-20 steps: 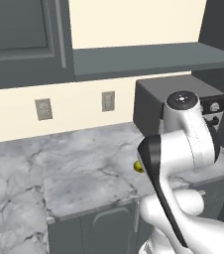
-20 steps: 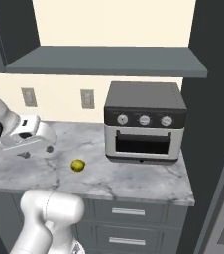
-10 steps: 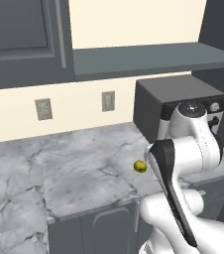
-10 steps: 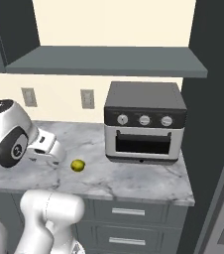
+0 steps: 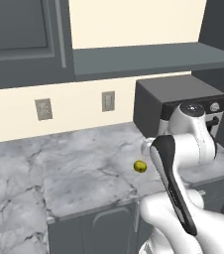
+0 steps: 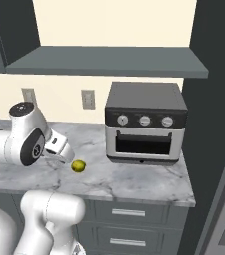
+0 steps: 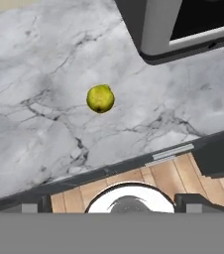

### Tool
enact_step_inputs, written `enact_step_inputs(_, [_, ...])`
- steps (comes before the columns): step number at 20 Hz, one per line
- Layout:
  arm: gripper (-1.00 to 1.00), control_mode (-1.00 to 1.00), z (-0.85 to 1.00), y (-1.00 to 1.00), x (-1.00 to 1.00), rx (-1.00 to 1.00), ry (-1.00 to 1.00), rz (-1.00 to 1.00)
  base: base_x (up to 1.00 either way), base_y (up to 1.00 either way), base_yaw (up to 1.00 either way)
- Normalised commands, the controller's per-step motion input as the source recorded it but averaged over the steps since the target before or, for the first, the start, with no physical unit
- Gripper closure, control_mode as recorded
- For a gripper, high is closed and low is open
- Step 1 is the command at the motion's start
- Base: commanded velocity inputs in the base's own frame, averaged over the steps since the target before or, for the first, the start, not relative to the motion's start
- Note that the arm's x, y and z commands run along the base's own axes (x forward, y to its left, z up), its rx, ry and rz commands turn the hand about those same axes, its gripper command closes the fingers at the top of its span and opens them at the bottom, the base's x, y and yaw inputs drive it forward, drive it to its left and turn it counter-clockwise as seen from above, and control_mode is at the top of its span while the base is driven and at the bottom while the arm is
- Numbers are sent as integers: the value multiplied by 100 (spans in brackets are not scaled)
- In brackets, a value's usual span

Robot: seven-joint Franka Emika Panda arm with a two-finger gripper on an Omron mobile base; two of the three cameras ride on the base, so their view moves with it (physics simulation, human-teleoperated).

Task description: Place the beer and liquor on the top shelf of the fridge to keep them out of children's reach, and place the pear on lower shelves for easy access.

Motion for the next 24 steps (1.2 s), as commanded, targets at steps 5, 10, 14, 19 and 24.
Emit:
enact_step_inputs(5, [-100, -100, -35, 0, 44, 0, 2, 0, 0, 0, 0])
enact_step_inputs(10, [-100, -100, -44, 0, 39, 0, 4, 0, 0, 0, 0])
enact_step_inputs(14, [-100, -100, -49, 0, 35, 0, 3, 0, 0, 0, 0])
enact_step_inputs(19, [-100, -100, -50, 0, 34, 0, 3, 0, 0, 0, 0])
enact_step_inputs(24, [-100, -100, -46, 0, 34, 0, 2, 0, 0, 0, 0])
